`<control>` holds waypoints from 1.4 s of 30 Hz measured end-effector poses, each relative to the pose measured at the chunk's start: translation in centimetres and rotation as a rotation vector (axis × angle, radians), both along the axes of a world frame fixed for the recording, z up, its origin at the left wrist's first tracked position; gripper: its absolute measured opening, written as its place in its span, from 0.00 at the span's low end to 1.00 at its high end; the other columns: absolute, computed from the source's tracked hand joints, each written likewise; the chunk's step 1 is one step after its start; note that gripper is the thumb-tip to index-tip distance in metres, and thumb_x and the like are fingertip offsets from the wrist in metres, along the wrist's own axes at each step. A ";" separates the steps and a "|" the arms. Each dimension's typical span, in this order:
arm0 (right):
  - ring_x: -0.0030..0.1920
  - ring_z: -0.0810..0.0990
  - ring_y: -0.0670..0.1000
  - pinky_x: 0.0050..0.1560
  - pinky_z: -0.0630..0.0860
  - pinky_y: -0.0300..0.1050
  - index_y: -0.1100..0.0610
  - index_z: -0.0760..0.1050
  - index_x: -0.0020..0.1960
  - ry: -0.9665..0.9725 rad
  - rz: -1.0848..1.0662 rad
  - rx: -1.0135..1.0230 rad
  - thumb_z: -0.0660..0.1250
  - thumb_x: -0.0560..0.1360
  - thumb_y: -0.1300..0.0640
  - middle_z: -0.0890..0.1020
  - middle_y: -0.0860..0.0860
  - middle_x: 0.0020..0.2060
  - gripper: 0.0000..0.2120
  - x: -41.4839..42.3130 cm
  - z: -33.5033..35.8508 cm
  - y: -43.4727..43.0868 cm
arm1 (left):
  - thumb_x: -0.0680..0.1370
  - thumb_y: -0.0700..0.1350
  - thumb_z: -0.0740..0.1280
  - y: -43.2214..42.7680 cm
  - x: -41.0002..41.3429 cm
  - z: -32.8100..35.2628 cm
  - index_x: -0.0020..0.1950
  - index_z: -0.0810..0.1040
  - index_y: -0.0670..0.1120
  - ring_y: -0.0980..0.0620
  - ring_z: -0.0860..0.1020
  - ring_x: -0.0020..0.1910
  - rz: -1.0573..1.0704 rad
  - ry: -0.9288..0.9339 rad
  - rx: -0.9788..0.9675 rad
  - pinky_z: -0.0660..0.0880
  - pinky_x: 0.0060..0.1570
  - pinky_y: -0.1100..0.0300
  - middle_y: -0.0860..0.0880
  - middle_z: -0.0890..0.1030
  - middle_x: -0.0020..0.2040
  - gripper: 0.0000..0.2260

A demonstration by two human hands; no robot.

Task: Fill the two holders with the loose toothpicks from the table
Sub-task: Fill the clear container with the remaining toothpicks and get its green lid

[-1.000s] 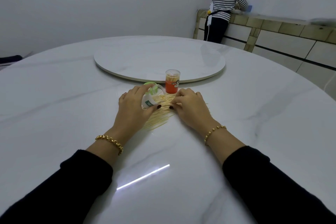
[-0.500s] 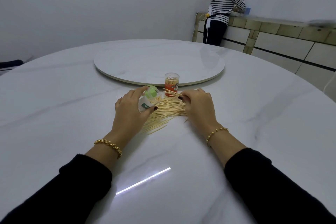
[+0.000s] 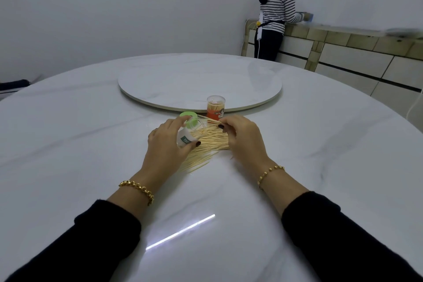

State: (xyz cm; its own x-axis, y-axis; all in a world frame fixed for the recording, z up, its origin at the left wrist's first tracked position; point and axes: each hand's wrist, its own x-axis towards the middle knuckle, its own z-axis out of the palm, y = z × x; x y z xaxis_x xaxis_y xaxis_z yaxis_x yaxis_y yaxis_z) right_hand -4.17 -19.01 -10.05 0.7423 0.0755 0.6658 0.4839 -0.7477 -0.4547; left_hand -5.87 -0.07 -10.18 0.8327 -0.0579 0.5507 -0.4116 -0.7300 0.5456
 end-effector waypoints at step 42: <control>0.46 0.78 0.52 0.44 0.66 0.47 0.52 0.83 0.44 -0.438 -0.017 -0.336 0.66 0.72 0.62 0.84 0.45 0.42 0.09 -0.9 0.9 1.9 | 0.70 0.49 0.74 -0.7 -0.1 -0.3 0.65 0.74 0.50 0.49 0.77 0.53 -0.093 -0.097 0.073 0.72 0.56 0.44 0.50 0.79 0.55 0.24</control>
